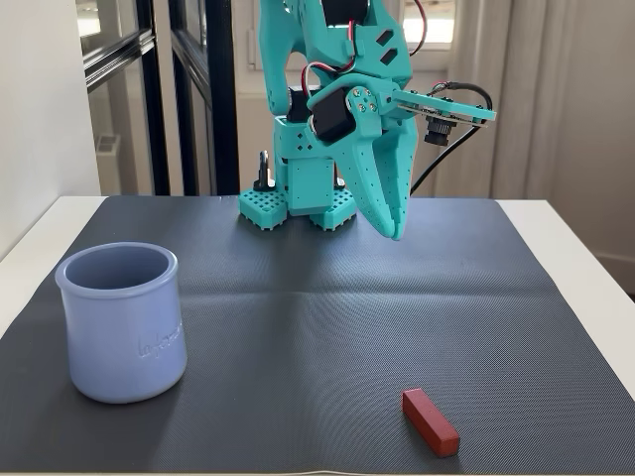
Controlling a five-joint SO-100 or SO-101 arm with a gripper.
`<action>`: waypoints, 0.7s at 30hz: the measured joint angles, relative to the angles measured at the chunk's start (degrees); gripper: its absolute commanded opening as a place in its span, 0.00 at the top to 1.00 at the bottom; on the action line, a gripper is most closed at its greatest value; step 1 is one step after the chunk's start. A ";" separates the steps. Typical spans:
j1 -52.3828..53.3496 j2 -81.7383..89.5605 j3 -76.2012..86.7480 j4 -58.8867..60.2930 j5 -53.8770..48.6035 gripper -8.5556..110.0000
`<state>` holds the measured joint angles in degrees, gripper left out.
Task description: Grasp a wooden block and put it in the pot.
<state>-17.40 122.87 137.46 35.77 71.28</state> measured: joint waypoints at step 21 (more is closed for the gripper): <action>2.72 -44.03 -35.24 -2.29 8.61 0.92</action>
<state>-14.68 78.84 102.22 33.49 79.89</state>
